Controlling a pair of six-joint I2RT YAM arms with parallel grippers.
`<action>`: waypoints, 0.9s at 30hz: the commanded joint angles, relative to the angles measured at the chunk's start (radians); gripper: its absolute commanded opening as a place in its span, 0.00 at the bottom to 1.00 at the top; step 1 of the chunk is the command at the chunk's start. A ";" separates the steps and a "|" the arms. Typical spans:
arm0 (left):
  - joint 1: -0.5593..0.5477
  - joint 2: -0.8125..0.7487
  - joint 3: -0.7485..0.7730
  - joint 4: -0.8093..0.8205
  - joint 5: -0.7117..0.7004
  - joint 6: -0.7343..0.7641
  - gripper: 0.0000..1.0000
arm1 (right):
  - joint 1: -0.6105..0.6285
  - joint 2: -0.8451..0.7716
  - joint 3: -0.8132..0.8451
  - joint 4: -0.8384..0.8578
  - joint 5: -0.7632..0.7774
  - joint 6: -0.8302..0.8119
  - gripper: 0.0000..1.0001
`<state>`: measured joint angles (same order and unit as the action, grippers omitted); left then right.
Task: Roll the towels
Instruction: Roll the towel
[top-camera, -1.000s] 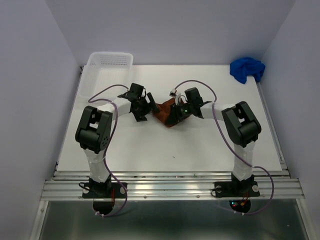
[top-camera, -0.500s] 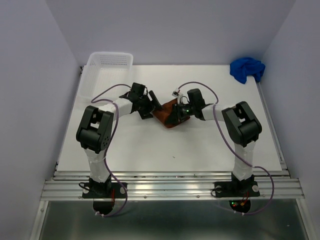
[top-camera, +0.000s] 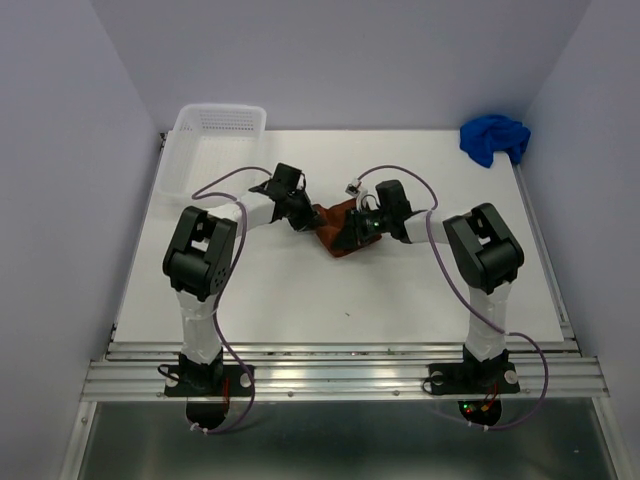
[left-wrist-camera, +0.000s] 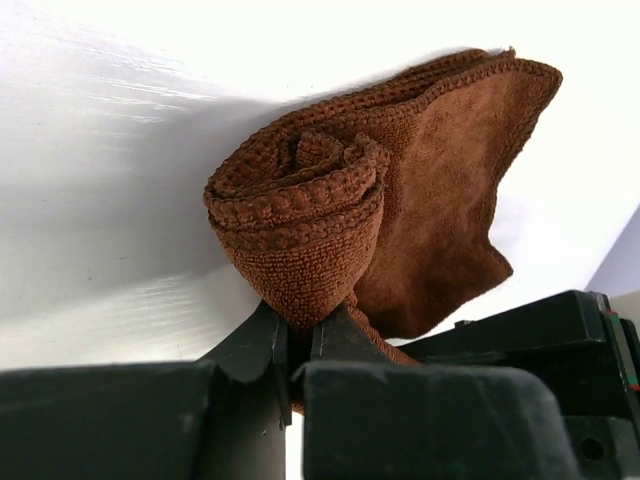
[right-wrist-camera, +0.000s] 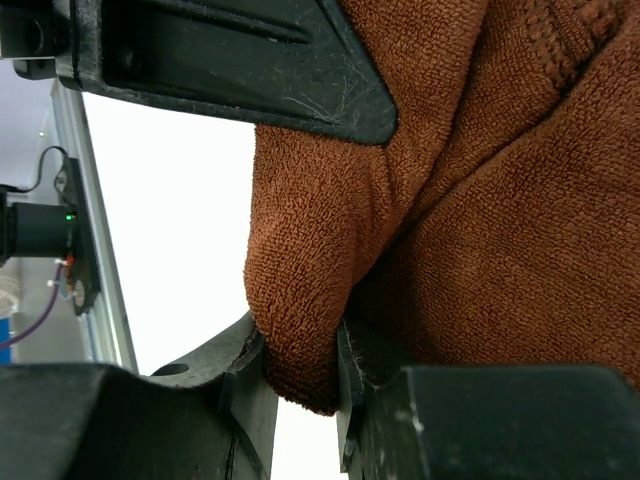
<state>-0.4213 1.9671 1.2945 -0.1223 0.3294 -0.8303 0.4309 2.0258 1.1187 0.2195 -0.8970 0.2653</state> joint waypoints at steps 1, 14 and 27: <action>0.000 0.015 0.096 -0.108 -0.104 0.033 0.00 | -0.007 -0.035 -0.002 -0.002 0.024 -0.092 0.11; -0.016 0.125 0.425 -0.636 -0.315 0.065 0.00 | 0.020 -0.187 0.082 -0.314 0.167 -0.515 0.69; -0.033 0.223 0.629 -0.887 -0.408 0.033 0.00 | 0.150 -0.282 0.040 -0.148 0.446 -0.612 0.83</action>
<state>-0.4503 2.1838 1.8721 -0.8906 -0.0456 -0.7860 0.5468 1.7935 1.1732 -0.0608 -0.5640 -0.3241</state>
